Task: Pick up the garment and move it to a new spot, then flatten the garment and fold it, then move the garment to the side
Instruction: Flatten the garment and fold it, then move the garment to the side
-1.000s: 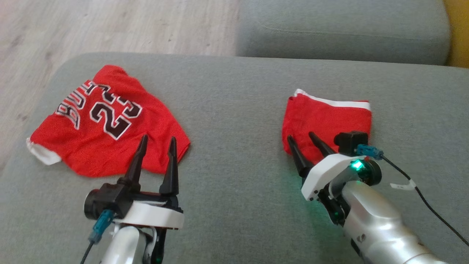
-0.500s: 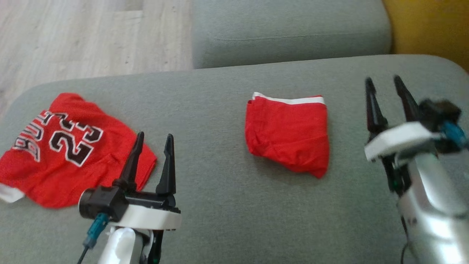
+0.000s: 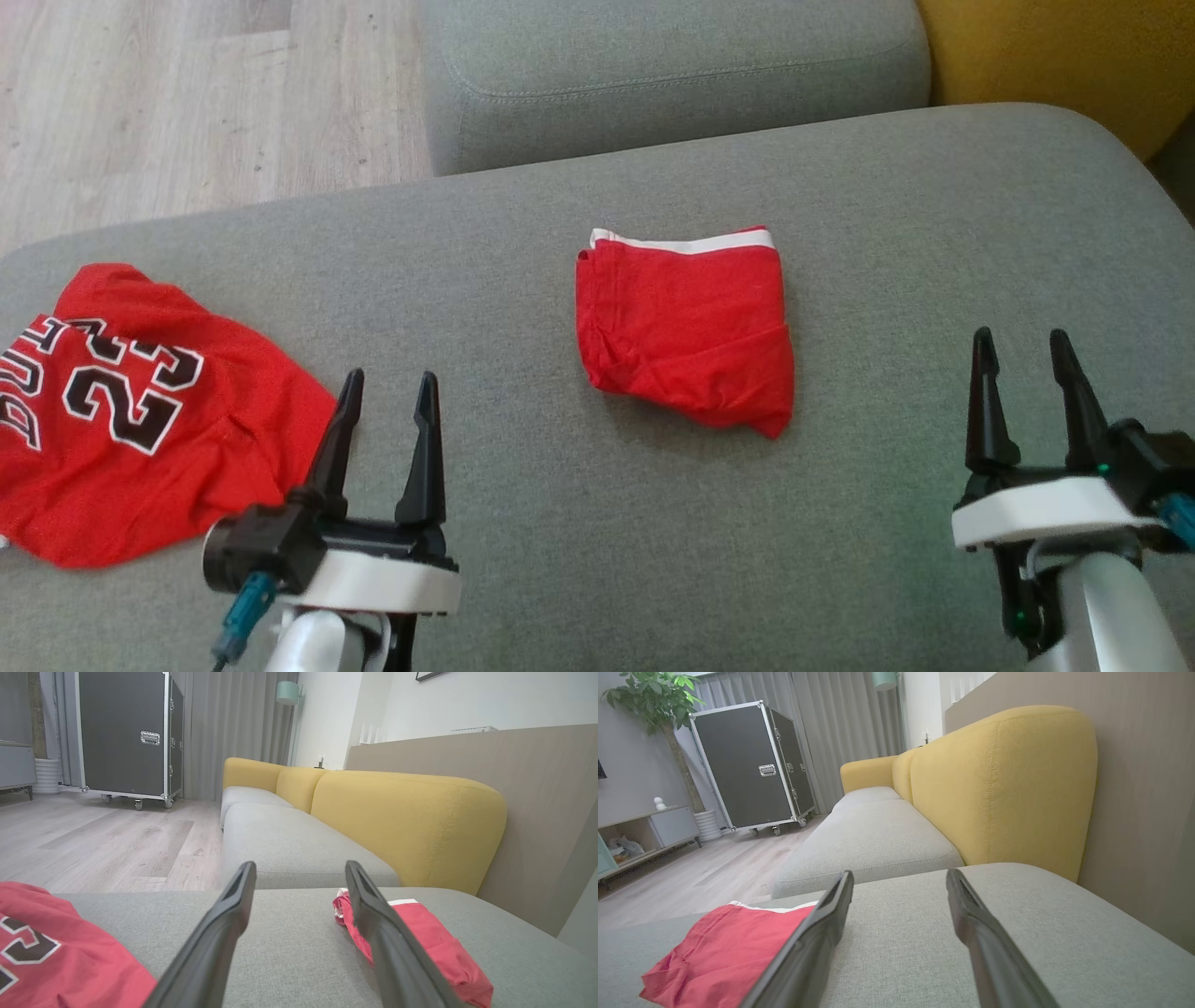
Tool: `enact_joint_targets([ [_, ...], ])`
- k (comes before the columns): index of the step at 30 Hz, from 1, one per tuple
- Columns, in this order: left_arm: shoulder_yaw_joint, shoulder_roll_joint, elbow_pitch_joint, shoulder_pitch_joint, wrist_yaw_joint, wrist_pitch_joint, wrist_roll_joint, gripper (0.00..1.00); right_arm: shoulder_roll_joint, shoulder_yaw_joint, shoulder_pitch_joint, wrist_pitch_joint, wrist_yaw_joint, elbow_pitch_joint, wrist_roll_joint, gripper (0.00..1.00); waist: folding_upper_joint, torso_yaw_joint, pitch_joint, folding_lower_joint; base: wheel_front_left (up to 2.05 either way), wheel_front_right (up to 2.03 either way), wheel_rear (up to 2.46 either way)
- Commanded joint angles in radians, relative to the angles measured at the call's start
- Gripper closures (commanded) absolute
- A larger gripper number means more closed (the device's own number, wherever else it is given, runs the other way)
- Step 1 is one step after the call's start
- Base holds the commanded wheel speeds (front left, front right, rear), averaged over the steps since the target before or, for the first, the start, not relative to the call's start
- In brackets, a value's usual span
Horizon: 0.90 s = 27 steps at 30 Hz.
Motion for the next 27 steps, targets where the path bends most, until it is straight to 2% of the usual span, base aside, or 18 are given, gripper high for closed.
enact_joint_targets([
  [1, 0.035, 0.002, -0.037, -0.02, 0.005, -0.008, -0.001, 0.0, 0.001, 0.02, -0.017, -0.01, 0.003, -0.047, 0.025, 0.0, 0.0, 0.0, 0.002, 0.0, 0.0, 0.0, 0.0],
  [10, 0.028, 0.002, -0.038, -0.027, 0.003, -0.008, 0.0, 0.0, 0.001, 0.027, -0.01, -0.01, 0.003, -0.056, 0.032, 0.0, 0.0, 0.015, 0.006, 0.0, 0.0, 0.0, 0.0],
  [14, 0.02, 0.001, -0.042, -0.037, -0.001, -0.008, 0.005, 0.0, 0.001, 0.02, -0.033, -0.01, 0.003, -0.03, -0.023, 0.0, 0.0, 0.034, 0.024, 0.0, 0.0, 0.0, 0.0],
  [19, 0.008, 0.001, -0.041, -0.061, -0.006, -0.008, 0.01, 0.0, 0.001, 0.01, -0.106, 0.013, 0.003, 0.056, -0.051, 0.0, 0.0, 0.073, 0.076, 0.0, 0.0, 0.0, 0.0],
  [22, 0.002, 0.001, -0.04, -0.072, -0.008, -0.008, 0.011, 0.0, 0.001, 0.013, -0.148, 0.028, 0.003, 0.098, -0.035, 0.0, 0.0, 0.092, 0.099, 0.0, 0.0, 0.0, 0.0],
  [27, -0.019, 0.001, -0.034, -0.104, -0.012, -0.008, 0.012, 0.0, 0.001, 0.034, -0.263, 0.082, 0.003, 0.241, 0.003, 0.0, 0.0, 0.142, 0.152, 0.0, 0.0, 0.0, 0.0],
])
